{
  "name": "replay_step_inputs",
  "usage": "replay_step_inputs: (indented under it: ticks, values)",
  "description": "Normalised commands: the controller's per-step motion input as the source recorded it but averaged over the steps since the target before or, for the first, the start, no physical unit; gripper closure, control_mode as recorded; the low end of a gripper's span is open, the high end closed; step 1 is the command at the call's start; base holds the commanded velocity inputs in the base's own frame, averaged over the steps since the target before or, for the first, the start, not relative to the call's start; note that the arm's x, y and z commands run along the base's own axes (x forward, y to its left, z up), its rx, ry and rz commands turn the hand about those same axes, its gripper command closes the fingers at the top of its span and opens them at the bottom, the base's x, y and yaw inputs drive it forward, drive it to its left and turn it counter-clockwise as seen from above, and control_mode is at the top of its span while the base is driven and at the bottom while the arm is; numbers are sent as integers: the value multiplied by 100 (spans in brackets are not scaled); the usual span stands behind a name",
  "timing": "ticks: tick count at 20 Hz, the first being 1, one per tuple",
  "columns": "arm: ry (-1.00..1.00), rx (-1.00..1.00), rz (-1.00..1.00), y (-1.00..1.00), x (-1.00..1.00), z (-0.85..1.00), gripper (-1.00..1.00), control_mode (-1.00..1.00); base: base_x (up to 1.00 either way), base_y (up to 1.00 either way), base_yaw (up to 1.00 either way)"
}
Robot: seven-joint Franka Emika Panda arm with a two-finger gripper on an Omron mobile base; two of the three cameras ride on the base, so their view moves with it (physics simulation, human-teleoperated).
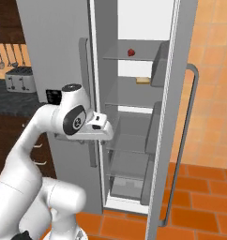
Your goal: Take the strawberry from the fridge and place it on top of the pancake, located on the dining counter.
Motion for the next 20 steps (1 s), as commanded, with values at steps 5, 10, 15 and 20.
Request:
replay_step_inputs:
  ticks: [5, 10, 15, 20]
  values:
    - [-23, 3, 0, 38, -78, 65, -100, -100, 0, 0, 0]
    - [-6, -4, -11, 52, -48, 28, -100, -100, 0, 0, 0]
    - [-12, 26, -12, 6, -30, -5, -100, -100, 0, 0, 0]
    - [-3, 12, 0, -1, 0, 0, -100, -100, 0, 0, 0]
